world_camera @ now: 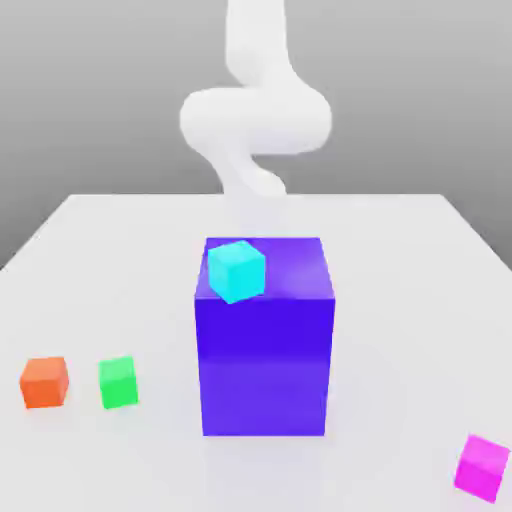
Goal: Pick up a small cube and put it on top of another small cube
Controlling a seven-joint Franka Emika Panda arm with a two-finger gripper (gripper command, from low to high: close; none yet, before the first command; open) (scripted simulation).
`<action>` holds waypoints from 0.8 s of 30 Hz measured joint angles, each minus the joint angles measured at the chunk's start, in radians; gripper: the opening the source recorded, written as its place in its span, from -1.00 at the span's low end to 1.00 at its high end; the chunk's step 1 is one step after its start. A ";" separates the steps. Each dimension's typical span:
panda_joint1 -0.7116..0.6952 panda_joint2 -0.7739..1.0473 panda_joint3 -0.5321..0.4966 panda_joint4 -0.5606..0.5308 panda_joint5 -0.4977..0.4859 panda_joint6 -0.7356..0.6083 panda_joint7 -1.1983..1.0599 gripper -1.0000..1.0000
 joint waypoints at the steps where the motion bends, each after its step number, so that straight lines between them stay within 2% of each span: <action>1: 0.009 0.039 0.009 0.000 -0.004 0.012 -0.012 0.00; 24: 0.221 0.877 0.182 -0.002 -0.135 0.264 -0.251 0.00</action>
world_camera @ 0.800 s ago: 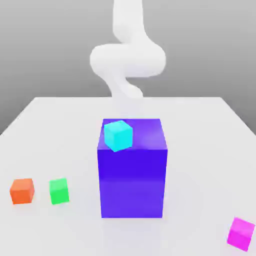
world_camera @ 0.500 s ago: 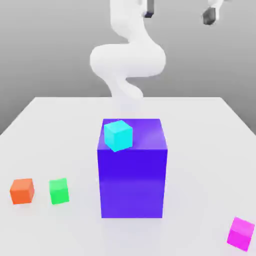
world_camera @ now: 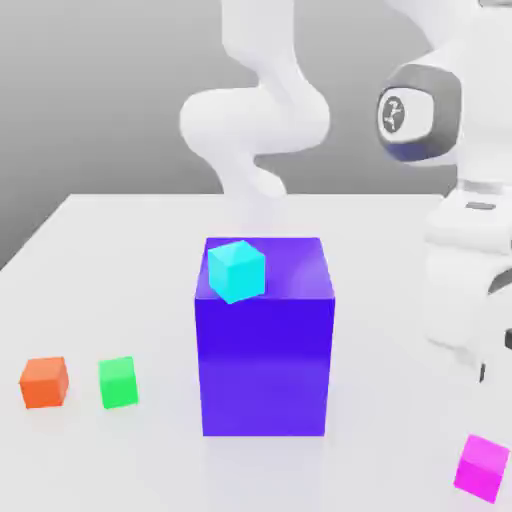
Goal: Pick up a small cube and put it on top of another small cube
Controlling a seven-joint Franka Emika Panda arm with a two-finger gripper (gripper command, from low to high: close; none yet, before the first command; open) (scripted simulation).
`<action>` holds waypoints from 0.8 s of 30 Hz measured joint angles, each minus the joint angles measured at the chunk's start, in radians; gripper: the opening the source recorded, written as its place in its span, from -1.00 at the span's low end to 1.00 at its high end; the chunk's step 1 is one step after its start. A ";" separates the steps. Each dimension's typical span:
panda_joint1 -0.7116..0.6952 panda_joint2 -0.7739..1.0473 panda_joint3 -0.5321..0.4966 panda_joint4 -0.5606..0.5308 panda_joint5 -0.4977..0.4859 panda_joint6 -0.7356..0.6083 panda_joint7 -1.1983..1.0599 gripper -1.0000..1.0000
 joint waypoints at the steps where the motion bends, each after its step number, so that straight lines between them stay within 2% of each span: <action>1: 0.008 0.036 0.006 0.000 -0.006 0.011 -0.010 0.00; 5: 0.044 0.182 0.029 0.002 -0.035 0.060 -0.042 0.00; 9: 0.087 0.327 -0.015 0.031 -0.088 0.160 -0.012 0.00; 10: 0.095 0.351 -0.024 0.036 -0.097 0.178 -0.006 -1.00; 17: 0.095 0.350 -0.023 0.036 -0.097 0.177 -0.006 -1.00; 22: 0.048 0.204 0.030 0.007 -0.030 0.076 -0.051 -1.00; 24: 0.006 0.150 -0.002 -0.021 -0.014 0.077 -0.047 -1.00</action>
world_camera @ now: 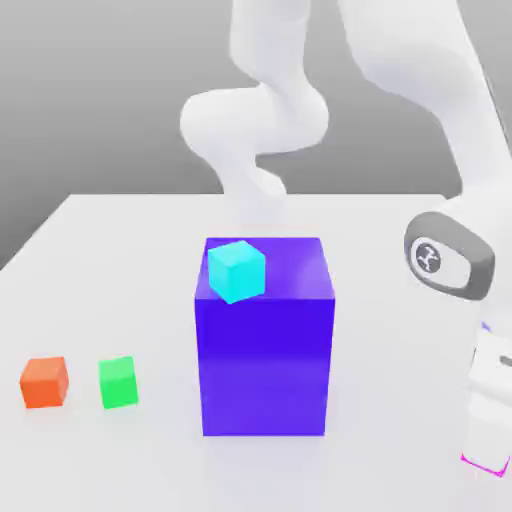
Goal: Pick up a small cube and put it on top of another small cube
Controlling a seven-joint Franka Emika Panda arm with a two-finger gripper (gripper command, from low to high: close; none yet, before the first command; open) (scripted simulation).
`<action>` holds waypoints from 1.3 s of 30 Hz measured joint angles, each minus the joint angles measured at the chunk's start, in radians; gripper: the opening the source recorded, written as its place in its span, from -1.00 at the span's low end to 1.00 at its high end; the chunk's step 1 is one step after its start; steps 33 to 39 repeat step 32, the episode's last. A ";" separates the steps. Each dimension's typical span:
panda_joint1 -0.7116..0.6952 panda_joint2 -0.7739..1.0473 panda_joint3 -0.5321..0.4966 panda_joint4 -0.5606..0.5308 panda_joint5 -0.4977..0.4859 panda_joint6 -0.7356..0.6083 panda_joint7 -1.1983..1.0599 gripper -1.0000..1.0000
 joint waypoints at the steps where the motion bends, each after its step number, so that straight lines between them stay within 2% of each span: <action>1: -0.024 -0.027 -0.024 -0.019 0.004 0.003 0.007 -1.00; 8: -0.190 -0.207 -0.199 -0.171 0.007 0.025 0.074 -1.00; 13: -0.484 -0.386 -0.348 -0.333 -0.011 0.038 0.154 -1.00; 18: -0.577 -0.485 -0.445 -0.476 0.025 0.023 0.158 -1.00; 21: -0.583 -0.461 -0.473 -0.517 0.067 0.041 0.129 -1.00; 27: -0.573 -0.262 -0.448 -0.515 0.224 0.223 0.019 -1.00; 28: -0.578 -0.241 -0.439 -0.514 0.244 0.242 0.004 1.00; 39: -0.577 -0.241 -0.439 -0.514 0.244 0.242 0.004 1.00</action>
